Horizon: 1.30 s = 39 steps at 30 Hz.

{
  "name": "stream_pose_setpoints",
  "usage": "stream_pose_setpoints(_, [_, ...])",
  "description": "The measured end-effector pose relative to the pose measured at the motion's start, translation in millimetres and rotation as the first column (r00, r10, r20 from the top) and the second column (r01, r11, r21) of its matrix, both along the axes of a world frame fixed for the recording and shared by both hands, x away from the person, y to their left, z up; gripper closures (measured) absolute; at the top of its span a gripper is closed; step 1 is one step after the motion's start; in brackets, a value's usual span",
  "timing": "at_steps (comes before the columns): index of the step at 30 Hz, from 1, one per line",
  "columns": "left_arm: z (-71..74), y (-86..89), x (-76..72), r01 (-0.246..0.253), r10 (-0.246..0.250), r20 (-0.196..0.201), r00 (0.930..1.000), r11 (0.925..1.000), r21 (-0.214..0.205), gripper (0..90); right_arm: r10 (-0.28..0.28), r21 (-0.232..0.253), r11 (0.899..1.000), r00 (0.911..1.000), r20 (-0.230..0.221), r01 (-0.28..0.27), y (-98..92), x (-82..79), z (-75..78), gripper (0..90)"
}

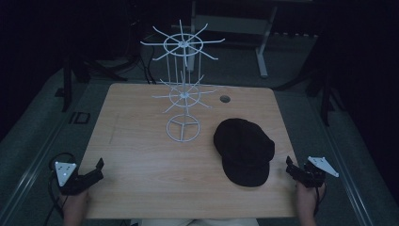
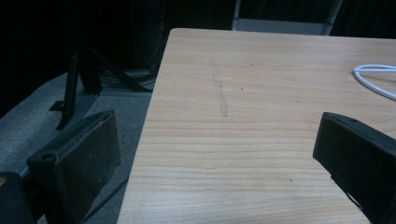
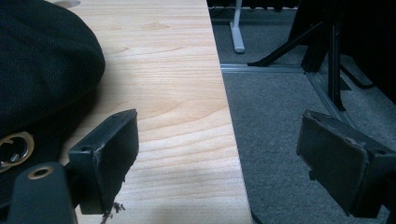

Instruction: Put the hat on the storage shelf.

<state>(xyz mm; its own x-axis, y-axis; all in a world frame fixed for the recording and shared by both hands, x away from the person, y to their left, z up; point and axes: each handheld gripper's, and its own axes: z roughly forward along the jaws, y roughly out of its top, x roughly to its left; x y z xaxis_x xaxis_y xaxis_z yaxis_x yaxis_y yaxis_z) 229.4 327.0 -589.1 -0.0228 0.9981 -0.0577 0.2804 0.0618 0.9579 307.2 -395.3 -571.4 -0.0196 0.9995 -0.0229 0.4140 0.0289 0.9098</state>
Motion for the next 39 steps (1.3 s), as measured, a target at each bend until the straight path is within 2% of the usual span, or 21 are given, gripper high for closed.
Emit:
stream_pose_setpoints(4, [0.1,-0.1,0.5,0.007,-0.007,-0.004,1.0,1.0,0.0,1.5,0.011,-0.016,1.0,0.9999,-0.004,-0.012,1.1,1.1,0.5,12.5])
stream_pose_setpoints(6, [0.1,-0.3,0.6,0.011,-0.011,-0.005,0.9999,0.9999,0.003,1.5,0.041,0.002,0.999,0.999,-0.019,-0.041,2.2,1.3,5.5,12.6])
stream_pose_setpoints(9, [0.1,-0.5,0.6,0.011,-0.011,-0.004,0.9999,0.9999,0.005,1.5,0.055,0.004,0.998,0.9984,-0.015,-0.055,3.0,0.8,8.8,12.5])
stream_pose_setpoints(10, [0.1,-0.9,0.6,0.009,-0.009,-0.003,1.0,0.9999,0.007,1.5,0.065,0.007,0.998,0.9978,-0.015,-0.065,4.5,0.0,14.0,12.5])
stream_pose_setpoints(11, [0.0,-0.8,0.5,0.012,-0.012,-0.002,0.9999,0.9999,0.006,1.5,0.099,0.026,0.995,0.995,-0.01,-0.099,9.1,-2.1,27.2,12.5])
stream_pose_setpoints(13, [0.0,-0.9,0.4,0.012,-0.012,-0.001,0.9999,0.9999,0.007,1.5,0.114,0.029,0.993,0.9934,-0.005,-0.114,11.3,-3.3,32.2,12.5])
stream_pose_setpoints(15, [0.0,-1.0,0.4,0.014,-0.014,-0.001,0.9999,0.9999,0.006,1.5,0.157,0.04,0.987,0.9876,-0.004,-0.156,18.2,-5.4,47.0,12.3])
stream_pose_setpoints(16, [0.0,-1.1,0.3,0.014,-0.014,-0.001,0.9999,0.9999,0.007,1.5,0.157,0.04,0.987,0.9876,-0.004,-0.156,18.2,-5.4,47.0,12.3])
stream_pose_setpoints(18, [0.1,-1.3,0.1,0.017,-0.017,-0.002,0.9998,0.9998,0.009,1.5,0.177,0.045,0.983,0.9841,0.0,-0.177,25.0,-6.5,61.5,11.3])
stream_pose_setpoints(19, [0.1,-1.4,-0.1,0.018,-0.017,-0.002,0.9998,0.9998,0.01,1.5,0.177,0.045,0.983,0.9841,0.0,-0.177,25.0,-6.5,61.5,11.3])
stream_pose_setpoints(21, [0.0,-1.4,-0.2,0.019,-0.019,-0.001,0.9998,0.9998,0.01,1.4,0.191,0.012,0.981,0.9815,0.005,-0.191,33.1,-6.5,74.2,12.2])
stream_pose_setpoints(23, [0.0,-1.2,-0.1,0.018,-0.018,-0.001,0.9998,0.9998,0.006,1.5,0.229,0.017,0.973,0.9733,-0.01,-0.229,37.6,-5.0,81.0,14.0])
stream_pose_setpoints(28, [0.0,-1.4,-0.1,0.02,-0.02,-0.002,0.9998,0.9998,0.008,1.5,0.258,0.017,0.966,0.9661,0.002,-0.258,46.2,-1.9,89.7,14.0])
stream_pose_setpoints(33, [0.1,-1.3,0.0,0.021,-0.021,-0.003,0.9998,0.9997,0.008,1.5,0.313,0.055,0.948,0.9497,0.003,-0.313,60.7,5.5,94.4,14.0])
stream_pose_setpoints(36, [0.1,-1.3,0.0,0.023,-0.023,-0.002,0.9997,0.9997,0.008,1.5,0.317,0.038,0.948,0.9484,-0.006,-0.317,72.8,10.2,95.9,13.8])
stream_pose_setpoints(38, [0.1,-1.4,0.1,0.023,-0.023,-0.003,0.9997,0.9997,0.007,1.4,0.353,0.047,0.935,0.9356,-0.001,-0.353,80.3,13.2,97.2,13.3])
stream_pose_setpoints(39, [0.1,-1.4,0.1,0.024,-0.024,-0.002,0.9997,0.9997,0.007,1.5,0.36,0.042,0.932,0.9331,-0.007,-0.359,83.5,14.8,97.7,13.3])
